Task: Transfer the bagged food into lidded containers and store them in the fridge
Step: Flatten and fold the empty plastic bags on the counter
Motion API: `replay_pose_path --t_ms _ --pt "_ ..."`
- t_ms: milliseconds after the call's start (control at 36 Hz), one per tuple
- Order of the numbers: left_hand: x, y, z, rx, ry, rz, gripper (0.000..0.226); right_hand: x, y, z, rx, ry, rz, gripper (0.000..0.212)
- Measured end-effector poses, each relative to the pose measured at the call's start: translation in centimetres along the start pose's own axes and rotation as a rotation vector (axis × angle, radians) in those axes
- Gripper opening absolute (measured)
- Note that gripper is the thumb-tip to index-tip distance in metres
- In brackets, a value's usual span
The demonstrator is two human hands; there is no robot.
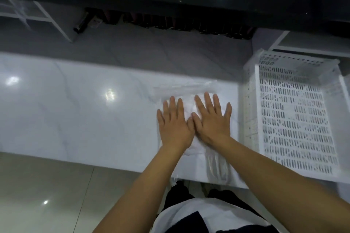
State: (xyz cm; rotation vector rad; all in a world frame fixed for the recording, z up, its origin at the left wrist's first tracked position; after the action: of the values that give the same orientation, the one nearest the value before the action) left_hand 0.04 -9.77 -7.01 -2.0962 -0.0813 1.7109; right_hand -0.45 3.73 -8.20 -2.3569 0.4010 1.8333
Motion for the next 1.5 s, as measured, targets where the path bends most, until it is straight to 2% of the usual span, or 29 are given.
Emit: replay_pose_path --t_ms 167,278,361,444,556,694,889,1000,1139,1250,1361,1500 --pt "1.5 2.0 -0.9 0.036 -0.076 0.089 0.071 0.6 -0.3 0.1 -0.023 -0.047 0.019 0.067" --pt "0.2 1.7 -1.1 0.048 -0.054 0.048 0.071 0.5 -0.3 0.1 -0.034 -0.049 0.018 0.069" --pt "-1.7 1.3 -2.0 0.017 -0.178 -0.225 0.071 0.4 -0.4 0.2 -0.031 -0.02 0.022 0.069" --pt "-3.9 1.8 -3.8 -0.14 -0.326 -0.486 0.077 0.1 -0.4 0.4 -0.05 0.026 0.093 0.069" --pt "-5.5 2.8 -4.8 -0.342 -0.164 -0.716 0.093 -0.5 -0.3 0.1 -0.133 -0.075 0.053 0.073" --pt "-5.6 2.1 -4.7 -0.362 -0.07 -0.625 0.103 -1.0 -0.7 1.8 -0.165 -0.071 -0.014 0.072" --pt "-5.4 1.4 -4.1 -0.461 -0.082 -0.764 0.106 -0.1 -0.2 2.4 -0.214 0.001 -0.032 0.083" --pt "-5.7 1.2 -3.9 -0.532 -0.172 -0.847 0.1 0.1 0.5 2.1 -0.216 0.003 -0.06 0.088" --pt "-6.6 2.4 -4.3 -0.572 -0.228 -0.95 0.077 0.4 2.6 1.2 -0.211 0.011 -0.056 0.089" --pt "-7.4 2.9 -5.0 -0.562 -0.199 -0.871 0.078 0.6 5.2 0.4 -0.189 0.106 -0.001 0.079" --pt "-8.4 2.2 -5.2 -0.418 -0.192 -0.618 0.082 -0.6 6.4 0.8 -0.179 0.258 0.112 0.058" --pt "-8.8 -0.2 -4.5 -0.264 -0.089 -0.314 0.084 -5.0 6.1 2.5 -0.14 0.381 0.142 0.052"
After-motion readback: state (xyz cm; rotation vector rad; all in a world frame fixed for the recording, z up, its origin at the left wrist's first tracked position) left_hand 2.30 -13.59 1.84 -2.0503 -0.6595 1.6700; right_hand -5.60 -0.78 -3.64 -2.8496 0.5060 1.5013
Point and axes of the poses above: each hand's wrist, its own z-axis towards the middle knuckle, its own x-axis out of the palm, y = z × x, the point moved 1 cm from there along z, towards the middle knuckle, and after that the axes turned 13 degrees about x, right-handed, at the moved point
